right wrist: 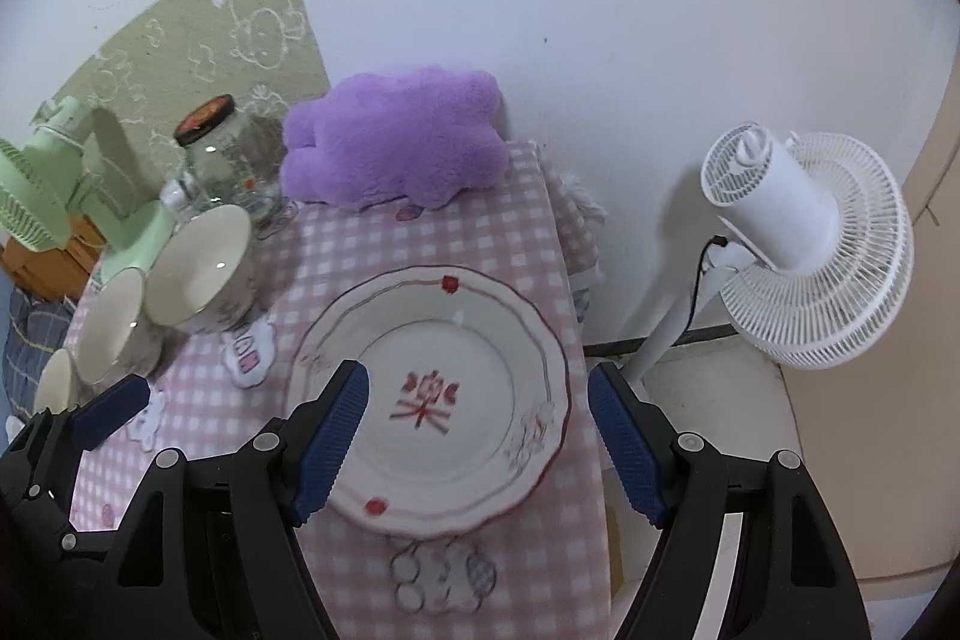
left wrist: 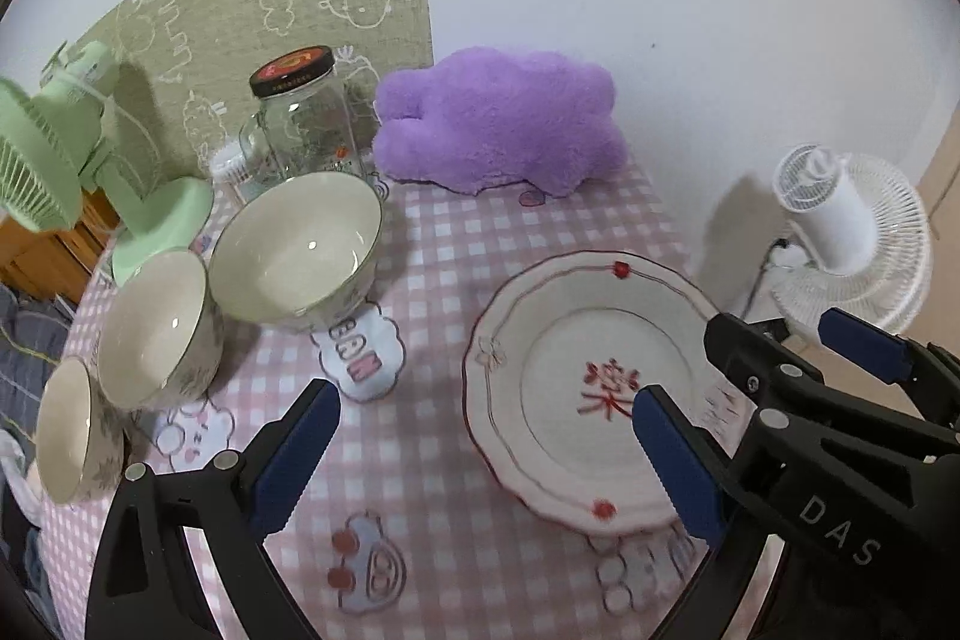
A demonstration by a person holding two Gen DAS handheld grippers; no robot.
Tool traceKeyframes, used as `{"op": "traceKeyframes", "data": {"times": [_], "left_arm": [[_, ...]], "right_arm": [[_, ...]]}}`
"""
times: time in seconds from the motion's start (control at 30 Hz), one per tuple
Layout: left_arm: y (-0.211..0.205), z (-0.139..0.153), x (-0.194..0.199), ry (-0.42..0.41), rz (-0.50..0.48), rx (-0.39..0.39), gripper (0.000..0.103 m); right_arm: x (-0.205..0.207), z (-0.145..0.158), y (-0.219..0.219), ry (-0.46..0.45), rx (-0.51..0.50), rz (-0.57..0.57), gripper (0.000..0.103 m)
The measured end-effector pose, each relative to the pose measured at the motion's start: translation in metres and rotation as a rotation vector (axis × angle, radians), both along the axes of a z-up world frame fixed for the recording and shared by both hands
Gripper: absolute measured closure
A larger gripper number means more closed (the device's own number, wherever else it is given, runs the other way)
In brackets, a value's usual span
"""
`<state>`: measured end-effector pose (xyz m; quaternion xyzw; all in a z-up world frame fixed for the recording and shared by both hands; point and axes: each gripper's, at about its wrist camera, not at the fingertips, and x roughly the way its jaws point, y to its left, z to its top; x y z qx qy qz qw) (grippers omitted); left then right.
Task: Organize plates and bowls
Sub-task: 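Raise both grippers away from the plate stack toward the bowls, then grasp the rim of the white red-rimmed plate with both grippers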
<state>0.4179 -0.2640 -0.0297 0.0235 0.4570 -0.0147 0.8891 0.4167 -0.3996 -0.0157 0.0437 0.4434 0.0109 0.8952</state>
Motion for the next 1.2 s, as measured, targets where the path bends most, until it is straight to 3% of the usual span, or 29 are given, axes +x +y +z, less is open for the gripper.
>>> {"op": "traceKeyframes", "data": {"times": [0.53, 0.63, 0.77, 0.87, 1.2], "left_arm": [[-0.011, -0.074, 0.049, 0.115, 0.012, -0.001, 0.006], [-0.011, -0.082, 0.05, 0.136, -0.001, -0.029, 0.012], [-0.012, -0.083, 0.051, 0.134, -0.017, -0.066, 0.017], [-0.019, -0.077, 0.047, 0.101, -0.047, -0.043, 0.019], [0.009, -0.071, 0.029, 0.125, -0.004, -0.057, 0.019]], "right_arm": [[0.054, -0.076, -0.012, 0.106, 0.018, 0.007, 0.025], [0.057, -0.084, -0.012, 0.124, 0.023, 0.008, 0.026], [0.057, -0.083, -0.011, 0.118, 0.019, 0.003, 0.027], [0.055, -0.078, -0.009, 0.106, 0.014, 0.015, 0.029], [0.042, -0.07, 0.007, 0.129, 0.064, 0.062, 0.031]]}}
